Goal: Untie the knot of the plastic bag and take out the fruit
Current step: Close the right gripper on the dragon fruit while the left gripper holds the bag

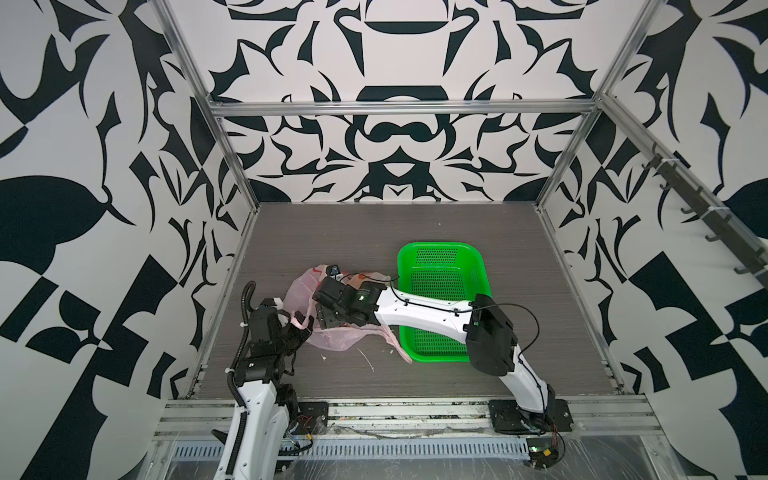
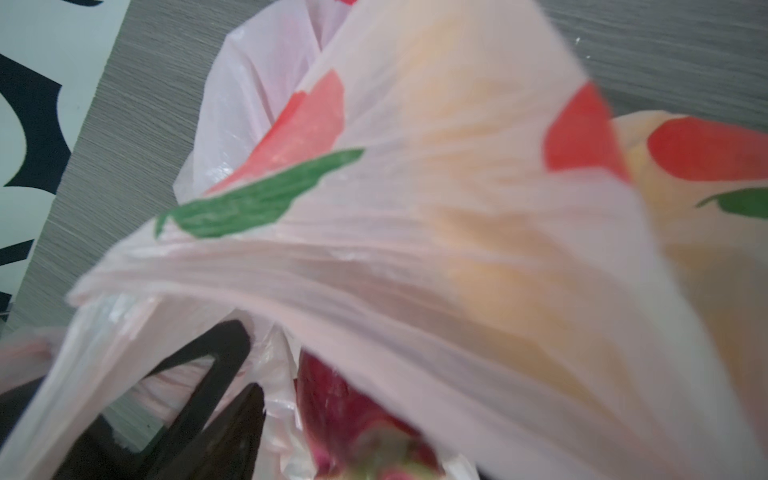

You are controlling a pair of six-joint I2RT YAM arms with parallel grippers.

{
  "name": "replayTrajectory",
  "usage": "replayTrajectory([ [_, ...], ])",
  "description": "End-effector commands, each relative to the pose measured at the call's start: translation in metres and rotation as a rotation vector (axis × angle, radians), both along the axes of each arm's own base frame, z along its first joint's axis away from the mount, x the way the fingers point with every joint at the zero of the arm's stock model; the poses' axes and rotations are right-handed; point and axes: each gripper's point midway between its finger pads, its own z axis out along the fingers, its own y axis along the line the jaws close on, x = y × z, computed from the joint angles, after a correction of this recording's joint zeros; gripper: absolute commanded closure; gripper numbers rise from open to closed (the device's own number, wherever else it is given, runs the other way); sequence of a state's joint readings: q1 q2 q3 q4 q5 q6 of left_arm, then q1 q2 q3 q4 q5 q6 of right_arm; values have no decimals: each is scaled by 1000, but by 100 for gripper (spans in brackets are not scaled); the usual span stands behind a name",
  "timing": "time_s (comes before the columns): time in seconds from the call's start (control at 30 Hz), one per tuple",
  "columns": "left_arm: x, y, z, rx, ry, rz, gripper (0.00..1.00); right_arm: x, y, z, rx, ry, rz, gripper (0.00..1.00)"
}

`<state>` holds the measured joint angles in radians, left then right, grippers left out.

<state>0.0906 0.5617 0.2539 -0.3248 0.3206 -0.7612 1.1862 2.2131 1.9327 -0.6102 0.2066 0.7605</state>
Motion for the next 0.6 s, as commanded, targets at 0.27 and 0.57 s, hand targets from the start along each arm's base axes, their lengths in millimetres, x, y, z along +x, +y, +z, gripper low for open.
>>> replayTrajectory([
  [0.27,-1,-3,-2,-7,-10,-17,100,3,5,-1,-12,-15,-10,16],
  [0.57,-1,-3,-1,-6,-12,-16,100,3,5,-14,-26,-2,-16,13],
])
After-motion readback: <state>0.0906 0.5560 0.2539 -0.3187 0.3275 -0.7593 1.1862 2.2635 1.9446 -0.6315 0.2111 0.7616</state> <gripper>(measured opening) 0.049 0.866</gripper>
